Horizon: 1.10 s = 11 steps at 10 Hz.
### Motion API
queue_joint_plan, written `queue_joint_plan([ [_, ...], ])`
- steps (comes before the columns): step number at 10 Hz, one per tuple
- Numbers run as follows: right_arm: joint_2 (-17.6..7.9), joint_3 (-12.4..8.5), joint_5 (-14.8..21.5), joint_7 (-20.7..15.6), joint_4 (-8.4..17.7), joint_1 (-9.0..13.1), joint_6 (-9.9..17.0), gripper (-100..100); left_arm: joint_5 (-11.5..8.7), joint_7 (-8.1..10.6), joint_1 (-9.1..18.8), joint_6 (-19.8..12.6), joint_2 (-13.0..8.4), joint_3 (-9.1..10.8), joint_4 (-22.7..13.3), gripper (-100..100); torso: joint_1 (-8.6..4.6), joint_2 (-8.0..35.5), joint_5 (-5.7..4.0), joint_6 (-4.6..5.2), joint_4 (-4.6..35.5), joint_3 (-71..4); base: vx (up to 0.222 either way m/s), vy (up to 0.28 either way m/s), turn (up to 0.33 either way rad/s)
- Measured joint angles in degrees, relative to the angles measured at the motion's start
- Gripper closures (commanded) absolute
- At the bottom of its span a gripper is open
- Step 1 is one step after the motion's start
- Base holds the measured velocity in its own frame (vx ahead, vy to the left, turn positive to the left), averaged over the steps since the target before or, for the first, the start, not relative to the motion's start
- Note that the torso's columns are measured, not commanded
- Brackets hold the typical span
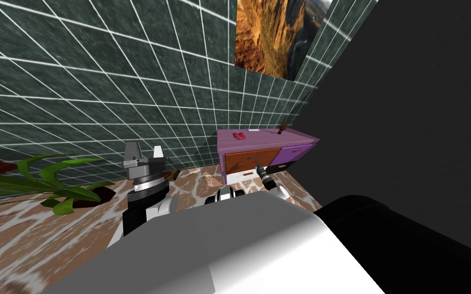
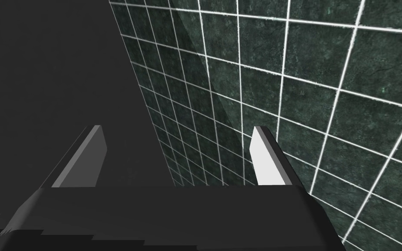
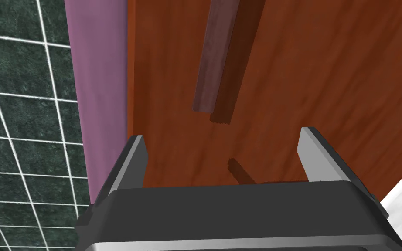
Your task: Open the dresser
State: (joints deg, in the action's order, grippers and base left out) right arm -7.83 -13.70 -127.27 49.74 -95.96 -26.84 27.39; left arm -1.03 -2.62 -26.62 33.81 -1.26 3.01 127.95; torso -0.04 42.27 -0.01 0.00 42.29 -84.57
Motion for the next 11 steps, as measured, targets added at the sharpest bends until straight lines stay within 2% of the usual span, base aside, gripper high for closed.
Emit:
queue_joint_plan([
  [4, 0.1, 0.2, -4.0, 0.8, 2.8, 1.1, 3.5, -100, 0.0, 0.0, 0.0, 0.0, 0.0, 0.0, 0.0, 0, 0.05, 0.0, 0.02, 0.0, 0.0, 0.0, 0.077, -0.019, -0.047],
  [7, -1.5, 0.3, -7.3, 1.3, 5.2, 2.0, 6.5, -100, 0.0, 0.0, 0.0, 0.0, 0.0, 0.0, 0.0, 0, 0.0, 0.0, 0.0, 0.0, 0.0, 0.0, 0.071, -0.021, -0.054],
  [8, -1.4, 0.3, -8.4, 1.5, 5.9, 2.3, 7.4, -100, 0.0, 0.0, 0.0, 0.0, 0.0, 0.0, 0.0, 0, 0.03, 0.0, 0.01, -0.01, 0.0, 0.0, 0.075, -0.018, -0.035],
  [11, 1.8, 0.4, -10.3, 1.9, 7.3, 2.7, 9.3, -100, 0.0, 0.0, 0.0, 0.0, 0.0, 0.0, 0.0, 0, 0.06, 0.1, 0.02, 0.0, 0.0, 0.1, 0.039, -0.014, -0.019],
])
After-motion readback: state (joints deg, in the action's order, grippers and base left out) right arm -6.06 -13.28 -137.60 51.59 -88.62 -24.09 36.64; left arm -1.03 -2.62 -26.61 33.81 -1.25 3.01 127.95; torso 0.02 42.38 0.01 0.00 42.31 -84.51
